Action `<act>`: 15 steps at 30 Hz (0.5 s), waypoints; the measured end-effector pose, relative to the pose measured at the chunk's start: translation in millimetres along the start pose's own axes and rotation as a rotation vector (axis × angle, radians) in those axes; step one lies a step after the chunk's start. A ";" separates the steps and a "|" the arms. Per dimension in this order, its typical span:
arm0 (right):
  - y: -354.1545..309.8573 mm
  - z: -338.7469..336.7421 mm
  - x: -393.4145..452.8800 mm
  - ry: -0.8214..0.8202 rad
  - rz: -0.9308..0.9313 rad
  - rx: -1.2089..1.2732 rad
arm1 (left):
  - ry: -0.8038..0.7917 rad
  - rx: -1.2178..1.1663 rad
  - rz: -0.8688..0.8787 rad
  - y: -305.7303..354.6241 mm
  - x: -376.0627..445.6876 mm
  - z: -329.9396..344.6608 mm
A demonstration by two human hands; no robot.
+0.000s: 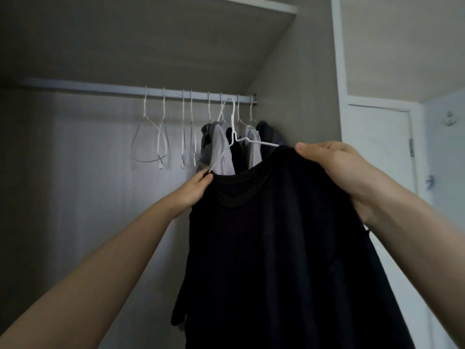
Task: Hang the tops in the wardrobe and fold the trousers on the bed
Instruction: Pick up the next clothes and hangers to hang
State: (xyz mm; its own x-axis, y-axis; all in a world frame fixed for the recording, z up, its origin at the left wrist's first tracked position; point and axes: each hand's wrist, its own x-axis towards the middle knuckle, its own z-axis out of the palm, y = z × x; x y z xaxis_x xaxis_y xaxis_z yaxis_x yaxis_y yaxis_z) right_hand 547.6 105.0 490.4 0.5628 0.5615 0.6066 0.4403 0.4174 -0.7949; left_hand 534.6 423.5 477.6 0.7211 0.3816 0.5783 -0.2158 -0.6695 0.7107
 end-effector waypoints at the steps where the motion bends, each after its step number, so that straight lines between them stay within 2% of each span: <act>1: -2.7 0.7 0.9 0.032 -0.017 -0.016 | -0.012 -0.046 -0.002 3.7 4.8 4.6; 7: -6.4 23.7 36.0 0.209 -0.079 -0.059 | 0.081 -0.363 0.010 16.8 18.4 3.3; 12: -2.8 67.0 92.4 0.277 -0.128 -0.074 | 0.015 -0.286 -0.002 9.8 2.3 -4.8; 15: -1.7 99.5 128.7 0.235 -0.140 -0.109 | -0.064 -0.279 -0.019 8.4 -13.8 -5.9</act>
State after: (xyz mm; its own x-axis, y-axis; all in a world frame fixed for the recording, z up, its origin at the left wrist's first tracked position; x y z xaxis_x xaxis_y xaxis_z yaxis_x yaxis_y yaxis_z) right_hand 549.7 247.7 568.6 0.6324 0.3179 0.7064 0.5902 0.3929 -0.7052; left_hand 518.9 416.4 478.0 0.7650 0.3448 0.5439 -0.3685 -0.4583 0.8088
